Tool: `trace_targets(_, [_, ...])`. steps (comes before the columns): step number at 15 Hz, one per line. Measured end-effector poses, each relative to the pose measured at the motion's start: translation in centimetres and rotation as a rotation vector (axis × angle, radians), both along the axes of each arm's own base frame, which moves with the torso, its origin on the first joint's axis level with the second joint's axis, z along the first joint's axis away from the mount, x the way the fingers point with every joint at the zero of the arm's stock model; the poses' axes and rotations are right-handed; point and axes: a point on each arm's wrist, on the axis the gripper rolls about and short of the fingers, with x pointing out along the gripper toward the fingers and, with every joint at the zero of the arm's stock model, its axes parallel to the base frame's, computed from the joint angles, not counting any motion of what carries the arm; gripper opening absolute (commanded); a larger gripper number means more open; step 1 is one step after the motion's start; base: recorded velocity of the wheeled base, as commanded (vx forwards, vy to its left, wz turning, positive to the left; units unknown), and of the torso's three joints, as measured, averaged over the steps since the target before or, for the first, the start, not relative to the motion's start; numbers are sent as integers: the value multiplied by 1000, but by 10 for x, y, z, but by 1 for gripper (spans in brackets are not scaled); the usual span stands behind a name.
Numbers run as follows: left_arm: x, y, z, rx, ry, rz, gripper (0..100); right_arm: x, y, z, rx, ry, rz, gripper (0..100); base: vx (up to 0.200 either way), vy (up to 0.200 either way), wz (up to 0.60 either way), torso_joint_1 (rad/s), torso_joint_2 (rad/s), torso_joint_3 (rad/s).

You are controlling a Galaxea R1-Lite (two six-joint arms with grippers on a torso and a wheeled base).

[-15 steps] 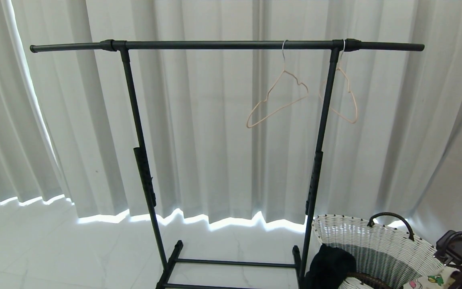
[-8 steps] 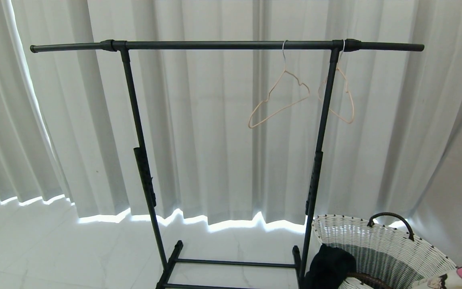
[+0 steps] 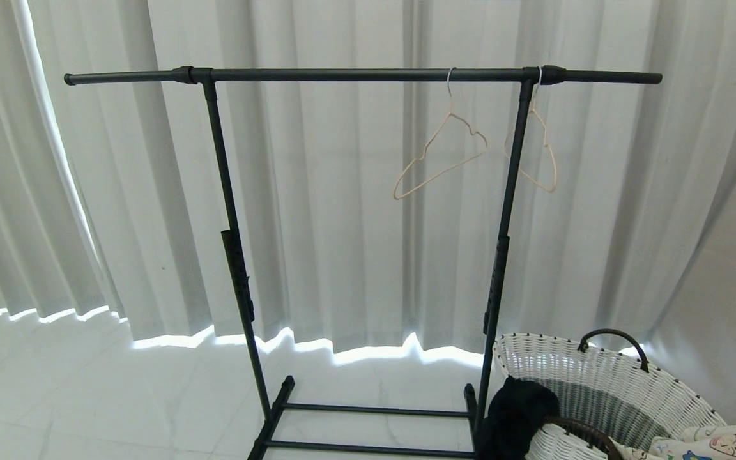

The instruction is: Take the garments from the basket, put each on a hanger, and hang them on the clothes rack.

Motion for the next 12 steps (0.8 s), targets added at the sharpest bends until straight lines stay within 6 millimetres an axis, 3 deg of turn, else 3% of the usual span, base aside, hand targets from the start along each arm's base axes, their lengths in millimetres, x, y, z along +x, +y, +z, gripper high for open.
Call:
trace_targets(2, [0, 0, 0, -1, 0, 0, 100, 0, 1, 1, 7, -6, 24, 0, -200, 0, 0, 5, 5, 2])
trace_targets(5, [0, 0, 0, -1, 0, 0, 100, 6, 1, 5, 44, 1, 64, 0, 0, 0, 0, 0, 0, 0])
trace_targets(12, [0, 0, 0, 44, -1, -5, 100, 40, 15, 18, 353, 155, 305, 0, 0, 0, 0, 0, 0, 0])
